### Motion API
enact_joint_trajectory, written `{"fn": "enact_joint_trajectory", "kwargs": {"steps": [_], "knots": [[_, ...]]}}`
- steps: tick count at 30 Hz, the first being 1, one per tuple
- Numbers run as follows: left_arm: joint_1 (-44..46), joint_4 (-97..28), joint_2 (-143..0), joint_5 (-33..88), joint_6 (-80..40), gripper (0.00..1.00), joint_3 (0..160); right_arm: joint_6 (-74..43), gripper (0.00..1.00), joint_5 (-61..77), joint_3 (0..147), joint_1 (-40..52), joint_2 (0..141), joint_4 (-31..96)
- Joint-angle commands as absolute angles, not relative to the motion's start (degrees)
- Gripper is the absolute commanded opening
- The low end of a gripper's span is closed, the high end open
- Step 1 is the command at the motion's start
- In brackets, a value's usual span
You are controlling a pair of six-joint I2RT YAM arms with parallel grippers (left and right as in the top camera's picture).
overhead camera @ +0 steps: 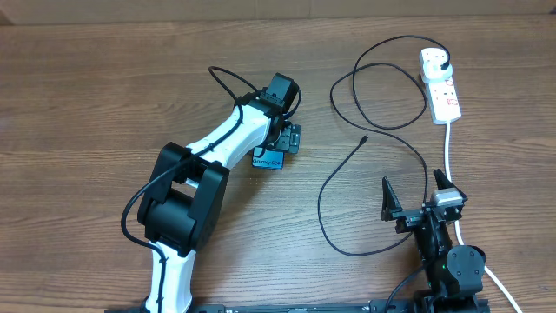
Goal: Plug charger to phone and switch on socket
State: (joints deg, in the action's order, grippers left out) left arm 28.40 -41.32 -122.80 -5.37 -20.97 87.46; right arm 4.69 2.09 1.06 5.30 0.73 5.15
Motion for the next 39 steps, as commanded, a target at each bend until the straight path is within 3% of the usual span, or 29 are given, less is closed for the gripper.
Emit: {"fn": "enact_joint_trajectory", "kwargs": {"steps": [1,39], "knots": [[28.4,-41.5,-124.6,-6.0,-20.8,1.00,86.7,4.3,1.00,1.5,0.5,5.5,0.2,4.8],[28.4,-43.2,-124.6,-6.0,-20.8,1.00,86.7,4.3,1.00,1.5,0.5,5.5,0.8,4.8]]}}
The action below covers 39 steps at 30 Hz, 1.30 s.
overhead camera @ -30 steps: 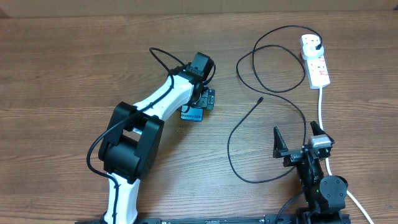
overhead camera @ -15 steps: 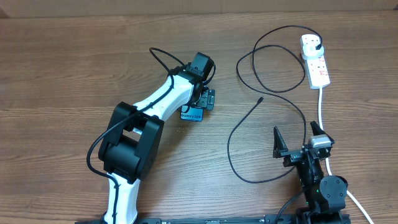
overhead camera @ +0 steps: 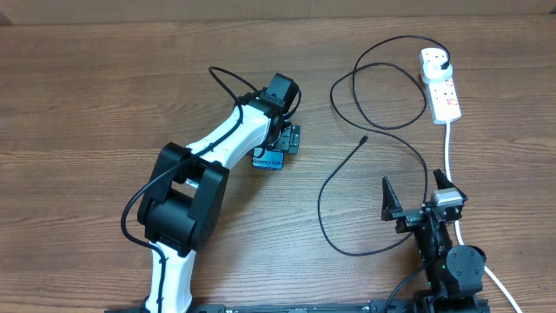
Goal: Plug charger to phone and switch on socket
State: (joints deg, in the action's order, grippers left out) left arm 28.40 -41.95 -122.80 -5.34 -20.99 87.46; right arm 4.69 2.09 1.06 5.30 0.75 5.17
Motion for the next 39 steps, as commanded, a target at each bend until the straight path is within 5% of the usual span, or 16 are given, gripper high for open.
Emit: {"fn": "enact_joint_trajectory", "kwargs": {"steps": [1,17,39], "knots": [[28.4,-43.5,-124.6,-6.0,-20.9,1.00,86.7,4.3,1.00,1.5,0.5,5.5,0.8,4.8],[28.4,-44.2,-124.7,-4.6,-21.0,0.77,86.7,4.3,1.00,1.5,0.5,5.5,0.8,4.8],[28.4,-43.4,-124.8,-5.1,-20.9,0.75,86.7,4.3,1.00,1.5,0.5,5.5,0.8,4.8]]}}
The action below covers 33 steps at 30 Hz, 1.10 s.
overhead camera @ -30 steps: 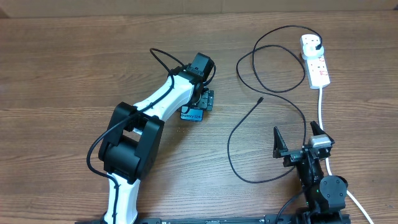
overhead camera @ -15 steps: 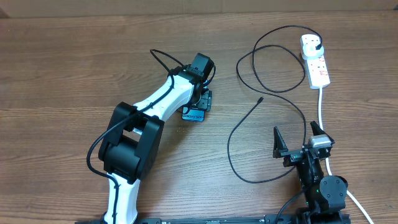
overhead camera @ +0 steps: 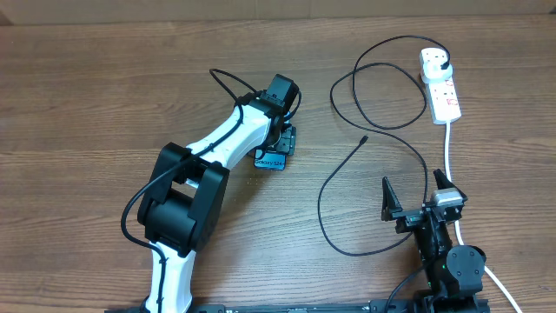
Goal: Plug charger to phone and switch on socket
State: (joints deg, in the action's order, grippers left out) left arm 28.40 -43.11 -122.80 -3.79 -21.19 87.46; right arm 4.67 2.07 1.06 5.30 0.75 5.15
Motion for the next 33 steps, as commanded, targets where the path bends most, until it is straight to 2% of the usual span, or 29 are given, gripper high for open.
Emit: {"fn": "enact_joint_trajectory", "kwargs": {"steps": [1,15,33], "knots": [[28.4,-43.4,-124.8,-5.1,-21.0,0.75,86.7,4.3,1.00,1.5,0.5,5.5,0.8,4.8],[28.4,-46.7,-124.8,-4.6,-21.0,0.72,90.3,4.3,1.00,1.5,0.5,5.5,0.8,4.8],[28.2,-57.9,-124.8,3.5,-21.0,0.71,103.0,4.3,1.00,1.5,0.5,5.5,0.8,4.8]]}}
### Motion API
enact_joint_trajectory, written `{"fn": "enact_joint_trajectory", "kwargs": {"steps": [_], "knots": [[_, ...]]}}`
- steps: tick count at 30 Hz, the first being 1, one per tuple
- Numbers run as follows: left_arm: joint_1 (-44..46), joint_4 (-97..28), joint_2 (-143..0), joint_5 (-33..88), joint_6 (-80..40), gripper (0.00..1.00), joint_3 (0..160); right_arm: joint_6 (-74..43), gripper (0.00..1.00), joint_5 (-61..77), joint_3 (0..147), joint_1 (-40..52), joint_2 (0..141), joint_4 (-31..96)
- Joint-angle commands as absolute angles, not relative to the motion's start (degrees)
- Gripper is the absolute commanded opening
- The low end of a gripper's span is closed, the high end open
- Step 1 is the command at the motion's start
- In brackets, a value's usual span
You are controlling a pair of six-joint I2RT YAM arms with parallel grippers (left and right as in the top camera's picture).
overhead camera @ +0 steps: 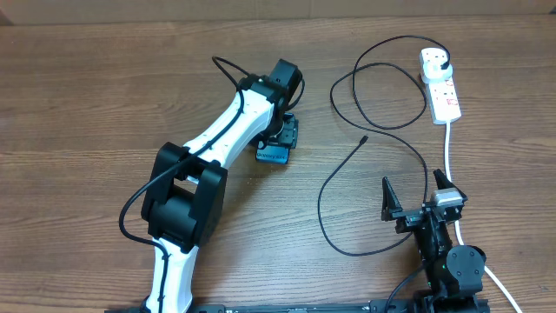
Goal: Plug charger to phone and switch on socket
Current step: 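Close the left gripper on the phone's sides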
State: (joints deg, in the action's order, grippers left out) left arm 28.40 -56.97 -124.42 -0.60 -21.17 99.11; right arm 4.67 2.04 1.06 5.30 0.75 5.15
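The phone [273, 155] is a dark slab with a blue label, lying on the table under the head of my left arm. My left gripper [285, 135] sits over the phone's far end; whether its fingers grip the phone cannot be told from above. The black charger cable [382, 130] loops across the right half of the table, its free plug tip [362, 139] lying loose right of the phone. The white socket strip [440, 87] lies at the back right with the charger plugged into its far end. My right gripper [415, 193] stands open near the front edge, empty.
A white mains lead [450, 156] runs from the socket strip down past the right arm to the front edge. The left arm's white links [208, 156] stretch diagonally across the table's middle left. Bare wooden table [87, 104] lies to the left and back.
The left arm's head has shifted slightly up and to the right, and the phone with it, now angled a bit more. The right arm, cable and socket strip are unchanged.
At the first two moments the left gripper sat over the phone without visible change. Then the phone lay a little turned beneath it, and now gripper and phone are slightly farther back and right. The right gripper stayed open in place throughout.
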Motion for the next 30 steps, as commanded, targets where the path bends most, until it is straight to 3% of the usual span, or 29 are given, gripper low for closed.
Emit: {"fn": "enact_joint_trajectory", "kwargs": {"steps": [1,7,21,30], "knots": [[28.0,-58.3,-124.8,4.8,-21.0,0.71,103.7,4.3,1.00,1.5,0.5,5.5,0.8,4.8],[26.3,-59.0,-124.8,8.6,-21.0,0.71,104.5,4.3,1.00,1.5,0.5,5.5,0.8,4.8],[26.6,-60.8,-124.8,3.9,-19.0,0.69,101.2,4.3,1.00,1.5,0.5,5.5,0.8,4.8],[27.0,-52.8,-124.8,1.9,-19.1,0.70,90.4,4.3,1.00,1.5,0.5,5.5,0.8,4.8]]}}
